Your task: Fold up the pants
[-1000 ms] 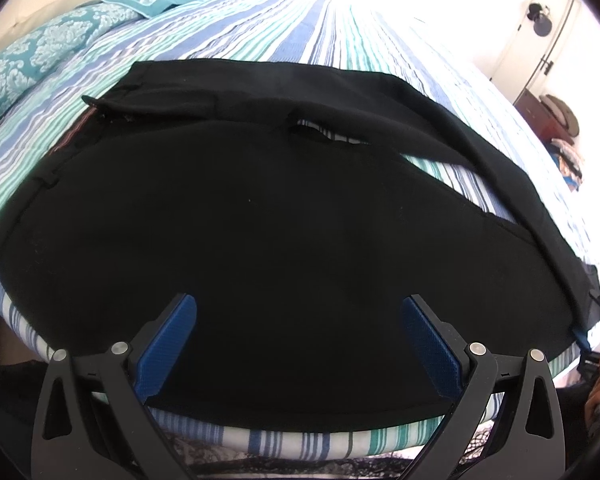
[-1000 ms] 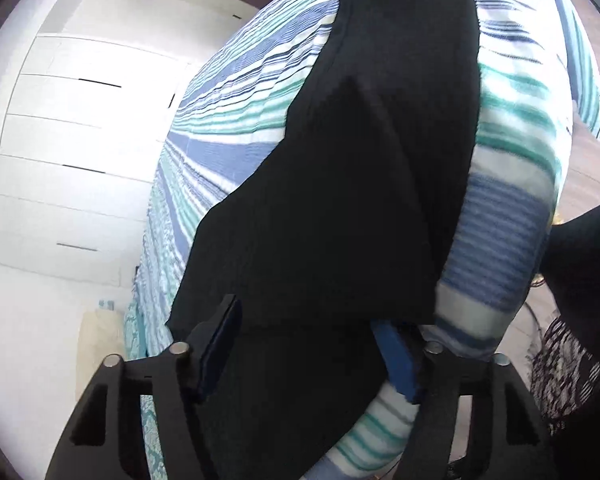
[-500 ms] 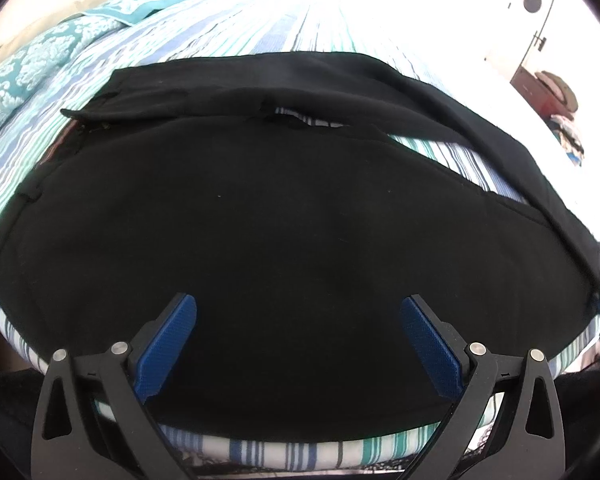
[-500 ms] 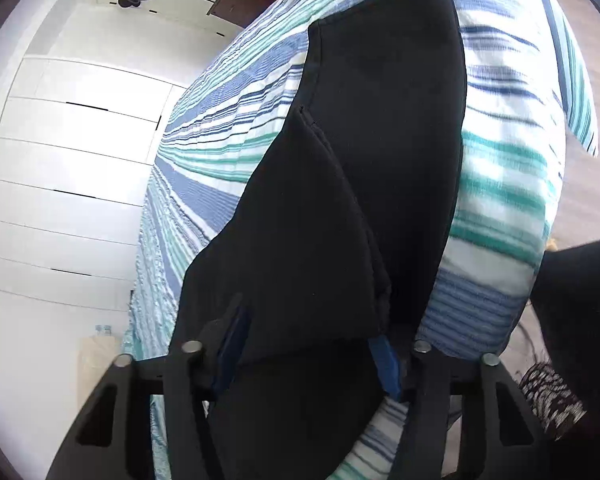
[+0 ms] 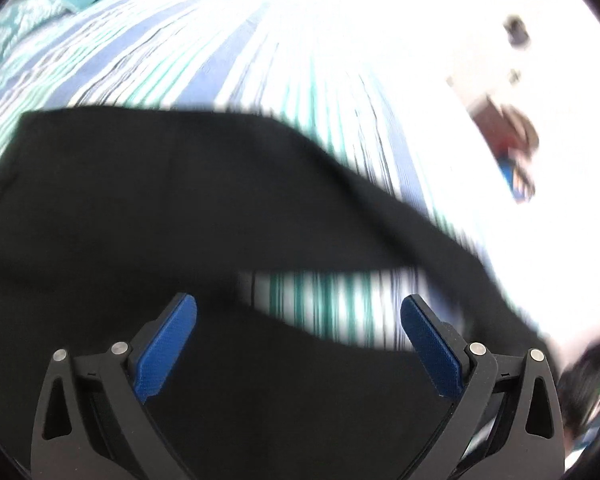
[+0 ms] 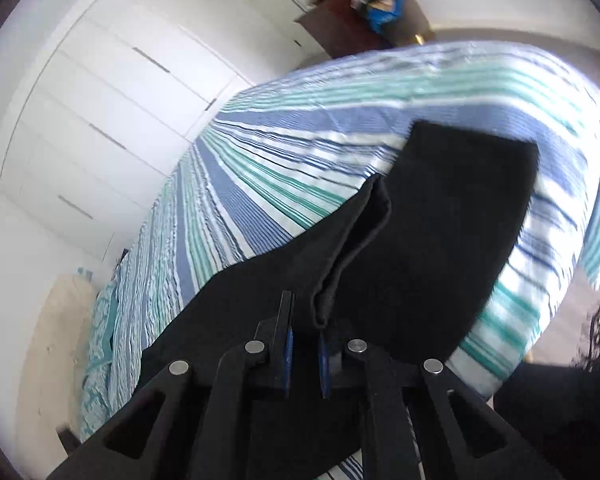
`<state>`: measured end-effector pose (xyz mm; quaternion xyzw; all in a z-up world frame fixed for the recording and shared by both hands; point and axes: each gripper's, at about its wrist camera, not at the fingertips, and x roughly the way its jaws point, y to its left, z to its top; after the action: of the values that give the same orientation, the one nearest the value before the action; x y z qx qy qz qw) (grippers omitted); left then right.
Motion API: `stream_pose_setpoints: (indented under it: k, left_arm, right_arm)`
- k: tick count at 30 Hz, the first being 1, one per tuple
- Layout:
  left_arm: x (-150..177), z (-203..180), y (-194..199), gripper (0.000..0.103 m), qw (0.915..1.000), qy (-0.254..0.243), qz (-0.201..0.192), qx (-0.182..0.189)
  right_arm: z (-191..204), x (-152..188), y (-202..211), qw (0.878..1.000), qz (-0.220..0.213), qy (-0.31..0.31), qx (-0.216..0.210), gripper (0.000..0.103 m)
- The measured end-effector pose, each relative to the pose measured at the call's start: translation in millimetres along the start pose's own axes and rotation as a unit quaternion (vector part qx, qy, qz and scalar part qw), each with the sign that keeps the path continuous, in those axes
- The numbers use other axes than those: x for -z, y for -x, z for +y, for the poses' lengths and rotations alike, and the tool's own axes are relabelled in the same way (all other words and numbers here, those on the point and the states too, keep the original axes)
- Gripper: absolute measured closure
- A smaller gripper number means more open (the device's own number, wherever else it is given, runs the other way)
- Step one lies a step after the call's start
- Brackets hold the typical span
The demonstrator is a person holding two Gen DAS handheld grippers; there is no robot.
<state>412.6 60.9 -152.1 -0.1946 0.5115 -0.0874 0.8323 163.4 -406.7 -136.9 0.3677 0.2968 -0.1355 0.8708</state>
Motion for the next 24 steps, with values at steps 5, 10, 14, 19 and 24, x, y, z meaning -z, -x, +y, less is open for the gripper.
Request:
stream_pose_setpoints:
  k: [5, 10, 14, 19, 24]
  left_arm:
    - [-85, 26, -63, 0.002, 0.9916, 0.123, 0.035, -0.019]
    - [-115, 28, -110, 0.005, 0.9816, 0.178, 0.07, 0.0]
    - [-119, 25, -131, 0.054, 0.98, 0.169, 0.1, -0.029]
    - [-106, 38, -105, 0.098, 0.9793, 0.191, 0.065, -0.012]
    - [-99, 10, -1, 0.099, 0.9856, 0.16, -0.049, 0.022]
  right_arm:
    - [8, -7, 2, 1.0, -0.004, 0.017, -0.012, 0.093]
    - [13, -14, 10, 0.999, -0.006, 0.028, -0.025, 0.093]
    - [27, -19, 25, 0.997, -0.013, 0.067, -0.04, 0.093]
    - [40, -31, 45, 0.993, -0.025, 0.104, -0.053, 0.093]
    - [45, -70, 6, 0.993, 0.0, 0.11, -0.049, 0.094]
